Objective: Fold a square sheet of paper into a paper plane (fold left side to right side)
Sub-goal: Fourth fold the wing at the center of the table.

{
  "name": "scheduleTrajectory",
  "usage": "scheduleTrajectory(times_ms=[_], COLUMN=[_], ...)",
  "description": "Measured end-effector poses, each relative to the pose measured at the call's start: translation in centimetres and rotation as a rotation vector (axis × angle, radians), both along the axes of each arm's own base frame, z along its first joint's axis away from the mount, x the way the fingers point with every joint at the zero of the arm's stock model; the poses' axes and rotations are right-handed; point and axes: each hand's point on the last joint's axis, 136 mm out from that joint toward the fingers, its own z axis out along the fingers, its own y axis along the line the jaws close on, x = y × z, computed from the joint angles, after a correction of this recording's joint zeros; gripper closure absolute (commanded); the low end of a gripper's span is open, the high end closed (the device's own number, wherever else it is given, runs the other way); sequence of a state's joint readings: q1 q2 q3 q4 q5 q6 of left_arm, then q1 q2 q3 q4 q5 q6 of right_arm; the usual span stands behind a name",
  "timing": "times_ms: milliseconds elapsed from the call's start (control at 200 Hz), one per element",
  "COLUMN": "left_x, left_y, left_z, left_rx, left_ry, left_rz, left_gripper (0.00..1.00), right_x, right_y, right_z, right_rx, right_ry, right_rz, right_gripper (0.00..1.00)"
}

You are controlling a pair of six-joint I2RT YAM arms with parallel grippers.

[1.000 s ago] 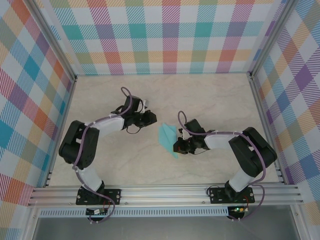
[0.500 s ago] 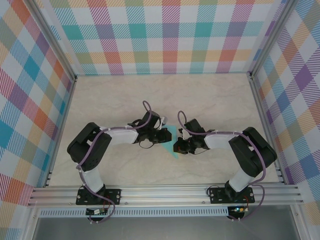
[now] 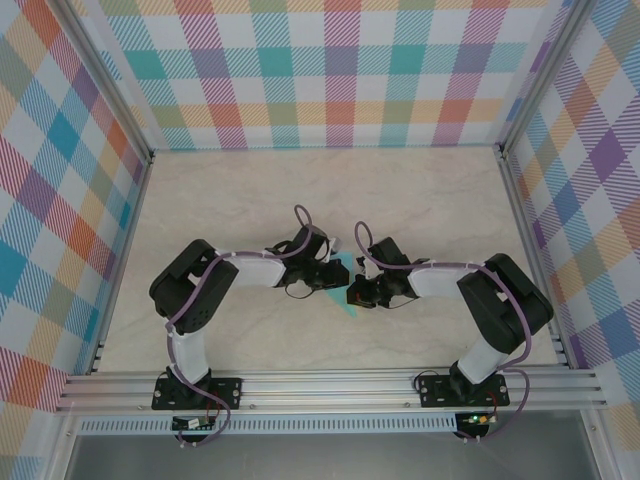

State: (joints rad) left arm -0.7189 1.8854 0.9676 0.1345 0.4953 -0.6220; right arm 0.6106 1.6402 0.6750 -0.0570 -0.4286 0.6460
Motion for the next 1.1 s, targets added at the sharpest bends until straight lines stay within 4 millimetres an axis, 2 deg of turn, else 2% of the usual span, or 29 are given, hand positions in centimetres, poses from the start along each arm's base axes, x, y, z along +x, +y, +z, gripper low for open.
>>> scheduleTrajectory(times_ms=[170,450,720,815,1100], left_x=[-0.1,0.2,0.9,2.0,7.4], left_y=[0.1,-0.1,0.6,1.4,4.3], left_z=[-1.2,-1.2,-1.3,-1.2,-1.2], left_rx=[0.015,0.010,-0.008,-0.008,-0.005], left_ry=[0.015,0.002,0.005,0.002,0.009], left_rz=[0.000,-0.007,-0.018,-0.002,0.065], left_gripper=[0.90,0.93,0.96,0.96,0.96], right_x=[0.0,0.0,0.0,0.0,0.0], right_y=[0.0,-0.1,-0.1,-0.2,-0.2], right_z=[0.0,0.0,0.0,0.0,0.0], right_rx=[-0.001,-0.009,-0.012,-0.013,-0.013], right_ry=[-0.001,0.000,-0.006,-0.010,-0.012], right_rz=[0.002,0.005,0.012,0.014,0.017], right_gripper=[1.00,1.00,1.00,1.00,1.00])
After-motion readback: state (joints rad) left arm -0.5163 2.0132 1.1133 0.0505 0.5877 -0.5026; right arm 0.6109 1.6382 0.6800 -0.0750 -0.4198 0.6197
